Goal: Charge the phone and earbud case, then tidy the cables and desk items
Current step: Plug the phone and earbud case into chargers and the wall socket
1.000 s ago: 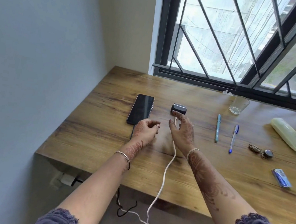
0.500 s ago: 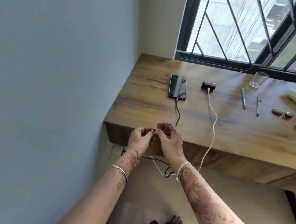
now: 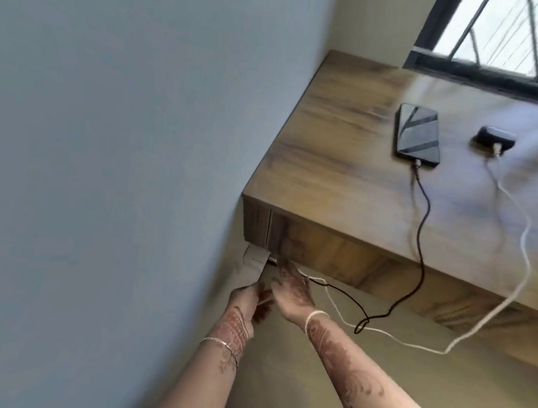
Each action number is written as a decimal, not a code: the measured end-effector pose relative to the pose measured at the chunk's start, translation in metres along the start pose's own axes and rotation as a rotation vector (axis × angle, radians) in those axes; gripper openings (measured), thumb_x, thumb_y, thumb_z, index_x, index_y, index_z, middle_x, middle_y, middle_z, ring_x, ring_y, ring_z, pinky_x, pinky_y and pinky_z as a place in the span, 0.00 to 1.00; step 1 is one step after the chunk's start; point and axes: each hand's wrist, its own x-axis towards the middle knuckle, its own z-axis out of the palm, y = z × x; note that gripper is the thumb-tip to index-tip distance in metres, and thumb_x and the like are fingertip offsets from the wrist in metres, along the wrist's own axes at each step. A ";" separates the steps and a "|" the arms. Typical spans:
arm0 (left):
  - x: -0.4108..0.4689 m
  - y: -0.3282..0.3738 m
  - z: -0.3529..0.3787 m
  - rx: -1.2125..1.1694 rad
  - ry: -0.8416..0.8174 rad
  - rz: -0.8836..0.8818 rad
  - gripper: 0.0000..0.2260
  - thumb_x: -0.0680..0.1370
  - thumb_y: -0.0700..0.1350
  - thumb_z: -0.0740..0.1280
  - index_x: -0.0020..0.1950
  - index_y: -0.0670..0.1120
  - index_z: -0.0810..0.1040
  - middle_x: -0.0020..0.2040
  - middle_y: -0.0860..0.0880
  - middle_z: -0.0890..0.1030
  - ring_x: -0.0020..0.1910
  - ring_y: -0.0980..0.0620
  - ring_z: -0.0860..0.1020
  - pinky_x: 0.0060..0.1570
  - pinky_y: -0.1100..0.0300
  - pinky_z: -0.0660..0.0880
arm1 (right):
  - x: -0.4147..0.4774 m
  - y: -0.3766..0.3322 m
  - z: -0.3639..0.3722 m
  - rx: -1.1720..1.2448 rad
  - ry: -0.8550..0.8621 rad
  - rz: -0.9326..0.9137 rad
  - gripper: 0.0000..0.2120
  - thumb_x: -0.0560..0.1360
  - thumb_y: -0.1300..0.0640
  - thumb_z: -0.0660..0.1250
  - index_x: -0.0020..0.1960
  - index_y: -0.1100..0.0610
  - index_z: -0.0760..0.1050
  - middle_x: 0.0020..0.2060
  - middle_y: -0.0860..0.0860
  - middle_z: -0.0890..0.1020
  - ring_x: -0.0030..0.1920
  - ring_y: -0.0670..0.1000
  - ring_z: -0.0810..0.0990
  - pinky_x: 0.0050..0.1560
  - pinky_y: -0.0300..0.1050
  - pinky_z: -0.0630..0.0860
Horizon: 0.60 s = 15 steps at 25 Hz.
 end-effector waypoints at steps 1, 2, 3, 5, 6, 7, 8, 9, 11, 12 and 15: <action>0.017 0.000 0.002 -0.025 -0.019 -0.036 0.10 0.79 0.44 0.63 0.40 0.43 0.78 0.33 0.46 0.80 0.28 0.51 0.74 0.22 0.67 0.67 | 0.018 0.004 0.008 -0.064 -0.014 -0.002 0.24 0.78 0.51 0.49 0.71 0.59 0.65 0.74 0.55 0.64 0.74 0.55 0.60 0.74 0.52 0.51; 0.032 0.000 0.005 -0.054 -0.040 -0.058 0.11 0.79 0.47 0.63 0.41 0.44 0.79 0.36 0.46 0.80 0.31 0.51 0.74 0.26 0.65 0.69 | 0.035 0.010 0.016 -0.118 -0.018 -0.006 0.23 0.78 0.51 0.48 0.66 0.59 0.68 0.71 0.56 0.68 0.72 0.56 0.63 0.72 0.55 0.54; 0.049 -0.001 0.007 -0.094 -0.055 -0.066 0.11 0.79 0.49 0.64 0.41 0.44 0.79 0.38 0.47 0.81 0.33 0.51 0.76 0.30 0.63 0.70 | 0.050 0.013 0.021 -0.180 -0.050 -0.015 0.20 0.78 0.53 0.48 0.63 0.59 0.70 0.68 0.58 0.70 0.70 0.58 0.66 0.70 0.56 0.58; 0.071 -0.001 0.012 -0.176 -0.051 -0.069 0.10 0.77 0.49 0.66 0.42 0.44 0.80 0.39 0.47 0.82 0.36 0.51 0.78 0.34 0.62 0.73 | 0.071 0.017 0.026 -0.265 -0.086 -0.067 0.16 0.79 0.58 0.51 0.62 0.61 0.70 0.65 0.61 0.72 0.66 0.60 0.70 0.64 0.54 0.65; 0.078 -0.002 0.015 -0.218 -0.029 -0.069 0.09 0.77 0.48 0.67 0.41 0.43 0.80 0.38 0.47 0.82 0.36 0.51 0.78 0.35 0.62 0.74 | 0.079 0.018 0.028 -0.313 -0.089 -0.110 0.15 0.79 0.59 0.52 0.62 0.63 0.69 0.63 0.62 0.73 0.65 0.61 0.71 0.61 0.53 0.68; 0.084 -0.003 0.018 -0.250 0.001 -0.066 0.09 0.77 0.46 0.68 0.40 0.43 0.79 0.38 0.46 0.81 0.35 0.51 0.78 0.35 0.61 0.74 | 0.084 0.018 0.029 -0.344 -0.085 -0.145 0.15 0.79 0.60 0.53 0.62 0.64 0.68 0.62 0.63 0.73 0.63 0.61 0.73 0.58 0.52 0.70; 0.087 -0.003 0.021 -0.279 0.025 -0.059 0.09 0.77 0.45 0.68 0.39 0.42 0.78 0.37 0.44 0.80 0.35 0.50 0.77 0.35 0.61 0.74 | 0.090 0.020 0.032 -0.375 -0.085 -0.172 0.14 0.79 0.61 0.53 0.62 0.64 0.68 0.61 0.63 0.74 0.62 0.61 0.74 0.56 0.51 0.70; 0.090 -0.005 0.024 -0.292 0.045 -0.049 0.10 0.77 0.44 0.68 0.37 0.41 0.77 0.37 0.43 0.79 0.35 0.49 0.77 0.36 0.60 0.73 | 0.093 0.021 0.035 -0.426 -0.085 -0.203 0.14 0.79 0.61 0.53 0.61 0.64 0.68 0.61 0.63 0.74 0.61 0.60 0.74 0.55 0.50 0.71; 0.095 -0.007 0.025 -0.307 0.090 -0.048 0.12 0.77 0.44 0.68 0.36 0.40 0.75 0.35 0.42 0.78 0.34 0.48 0.76 0.37 0.58 0.72 | 0.095 0.022 0.038 -0.493 -0.096 -0.269 0.14 0.79 0.61 0.54 0.61 0.64 0.68 0.61 0.63 0.74 0.60 0.60 0.75 0.56 0.49 0.70; 0.096 -0.006 0.025 -0.300 0.103 -0.055 0.13 0.77 0.46 0.68 0.36 0.40 0.75 0.35 0.43 0.78 0.33 0.49 0.76 0.36 0.59 0.73 | 0.096 0.023 0.038 -0.512 -0.096 -0.289 0.14 0.79 0.61 0.54 0.62 0.65 0.67 0.61 0.63 0.74 0.61 0.59 0.74 0.56 0.49 0.70; 0.099 -0.003 0.023 -0.286 0.076 -0.092 0.12 0.77 0.49 0.67 0.41 0.40 0.76 0.37 0.44 0.79 0.32 0.51 0.77 0.27 0.64 0.75 | 0.098 0.021 0.034 -0.539 -0.117 -0.293 0.14 0.80 0.61 0.53 0.64 0.65 0.66 0.63 0.62 0.73 0.63 0.59 0.73 0.58 0.50 0.70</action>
